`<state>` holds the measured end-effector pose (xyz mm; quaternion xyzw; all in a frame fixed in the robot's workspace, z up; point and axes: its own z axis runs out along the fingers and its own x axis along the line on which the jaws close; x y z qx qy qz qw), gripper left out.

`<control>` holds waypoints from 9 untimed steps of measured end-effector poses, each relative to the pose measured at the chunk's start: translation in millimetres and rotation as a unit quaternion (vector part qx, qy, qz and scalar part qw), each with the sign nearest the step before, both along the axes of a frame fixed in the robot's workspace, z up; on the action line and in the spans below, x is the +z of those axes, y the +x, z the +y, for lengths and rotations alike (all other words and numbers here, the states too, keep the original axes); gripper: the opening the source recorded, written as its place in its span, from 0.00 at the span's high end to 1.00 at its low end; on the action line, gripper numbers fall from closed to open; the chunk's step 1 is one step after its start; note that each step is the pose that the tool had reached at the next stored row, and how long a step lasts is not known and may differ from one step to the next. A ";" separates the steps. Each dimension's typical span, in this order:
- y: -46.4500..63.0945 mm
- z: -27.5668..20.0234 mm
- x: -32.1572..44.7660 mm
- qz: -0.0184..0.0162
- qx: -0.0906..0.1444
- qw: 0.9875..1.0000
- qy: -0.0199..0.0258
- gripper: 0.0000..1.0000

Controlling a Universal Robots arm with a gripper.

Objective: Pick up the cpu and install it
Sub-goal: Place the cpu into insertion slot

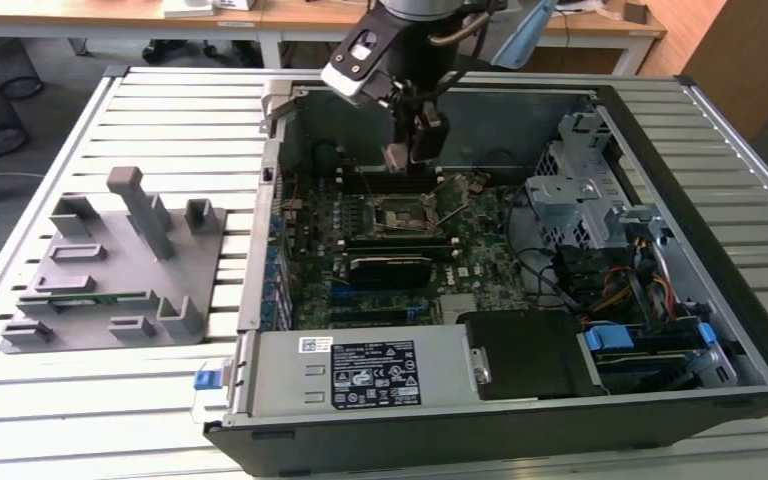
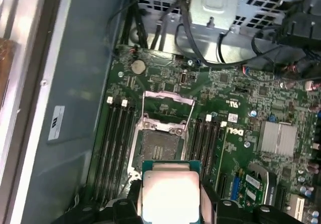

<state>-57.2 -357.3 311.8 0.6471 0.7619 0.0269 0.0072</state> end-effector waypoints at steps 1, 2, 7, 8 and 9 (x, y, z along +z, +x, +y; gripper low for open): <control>0.0 0.0 -1.9 0.000 -0.010 1.000 0.000 0.46; 0.0 0.0 -3.5 0.000 -0.019 1.000 0.000 0.46; -0.1 1.6 -12.3 0.000 -0.051 0.999 0.000 0.46; 0.0 3.5 -14.2 0.000 -0.052 0.999 0.000 0.46; 0.1 5.2 -16.1 0.000 -0.052 0.999 0.000 0.46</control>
